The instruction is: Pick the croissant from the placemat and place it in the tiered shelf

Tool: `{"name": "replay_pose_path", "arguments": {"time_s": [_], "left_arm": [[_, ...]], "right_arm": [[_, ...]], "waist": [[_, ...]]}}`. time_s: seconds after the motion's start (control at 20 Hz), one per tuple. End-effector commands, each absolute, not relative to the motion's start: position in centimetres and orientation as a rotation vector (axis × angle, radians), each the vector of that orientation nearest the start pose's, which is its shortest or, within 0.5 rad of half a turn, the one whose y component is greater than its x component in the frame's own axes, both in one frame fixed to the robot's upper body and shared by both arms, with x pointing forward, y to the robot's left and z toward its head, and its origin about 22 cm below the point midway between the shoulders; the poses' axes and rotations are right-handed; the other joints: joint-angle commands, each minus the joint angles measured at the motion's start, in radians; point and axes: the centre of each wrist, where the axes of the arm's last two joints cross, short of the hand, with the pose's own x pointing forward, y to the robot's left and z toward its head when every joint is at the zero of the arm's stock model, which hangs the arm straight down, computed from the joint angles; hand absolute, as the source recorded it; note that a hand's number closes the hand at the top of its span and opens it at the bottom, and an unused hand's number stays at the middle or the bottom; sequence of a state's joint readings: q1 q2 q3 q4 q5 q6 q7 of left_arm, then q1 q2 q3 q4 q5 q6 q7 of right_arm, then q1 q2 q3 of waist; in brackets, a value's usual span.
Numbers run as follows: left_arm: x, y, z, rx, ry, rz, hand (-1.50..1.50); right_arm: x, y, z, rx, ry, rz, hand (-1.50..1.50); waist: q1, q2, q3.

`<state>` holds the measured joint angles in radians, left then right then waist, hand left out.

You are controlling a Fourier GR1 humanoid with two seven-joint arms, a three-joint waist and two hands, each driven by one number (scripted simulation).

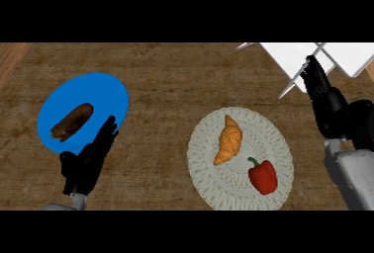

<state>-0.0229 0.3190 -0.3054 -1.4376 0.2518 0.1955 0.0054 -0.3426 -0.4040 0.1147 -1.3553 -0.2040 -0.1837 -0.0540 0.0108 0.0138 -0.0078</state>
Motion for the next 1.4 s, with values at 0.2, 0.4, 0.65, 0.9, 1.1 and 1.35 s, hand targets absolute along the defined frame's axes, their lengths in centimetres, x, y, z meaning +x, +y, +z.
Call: {"name": "replay_pose_path", "arguments": {"time_s": [0.2,0.4,0.65,0.9,1.1,1.35], "left_arm": [[22.5,30.1,-3.4,0.203,-1.194,0.062,0.00],[21.5,30.4,-4.1,0.169,-1.124,0.102,0.00],[21.7,30.1,-3.2,0.107,-1.094,0.069,0.00],[24.8,30.0,-2.5,0.105,-1.111,0.085,0.00],[24.1,30.0,-2.4,0.090,-1.115,0.063,0.00],[24.1,29.9,-3.8,0.089,-1.120,0.043,0.00]], "right_arm": [[29.2,-30.6,10.6,-0.766,-1.793,0.124,1.50],[25.4,-35.2,3.6,-1.034,-1.297,0.014,1.50],[20.2,-28.2,5.6,-0.931,-1.403,0.012,-1.50],[16.4,-25.4,8.3,-0.822,-1.356,0.237,-1.50],[15.8,-22.5,12.1,-0.785,-1.304,0.270,-1.50],[16.8,-20.1,14.8,-0.830,-1.156,0.385,-1.50]], "waist": [[-0.067,-0.037,0.001],[-0.096,-0.023,-0.001],[-0.051,-0.026,0.004],[-0.044,-0.017,0.004],[-0.017,-0.016,0.004],[0.006,-0.008,0.000]]}}
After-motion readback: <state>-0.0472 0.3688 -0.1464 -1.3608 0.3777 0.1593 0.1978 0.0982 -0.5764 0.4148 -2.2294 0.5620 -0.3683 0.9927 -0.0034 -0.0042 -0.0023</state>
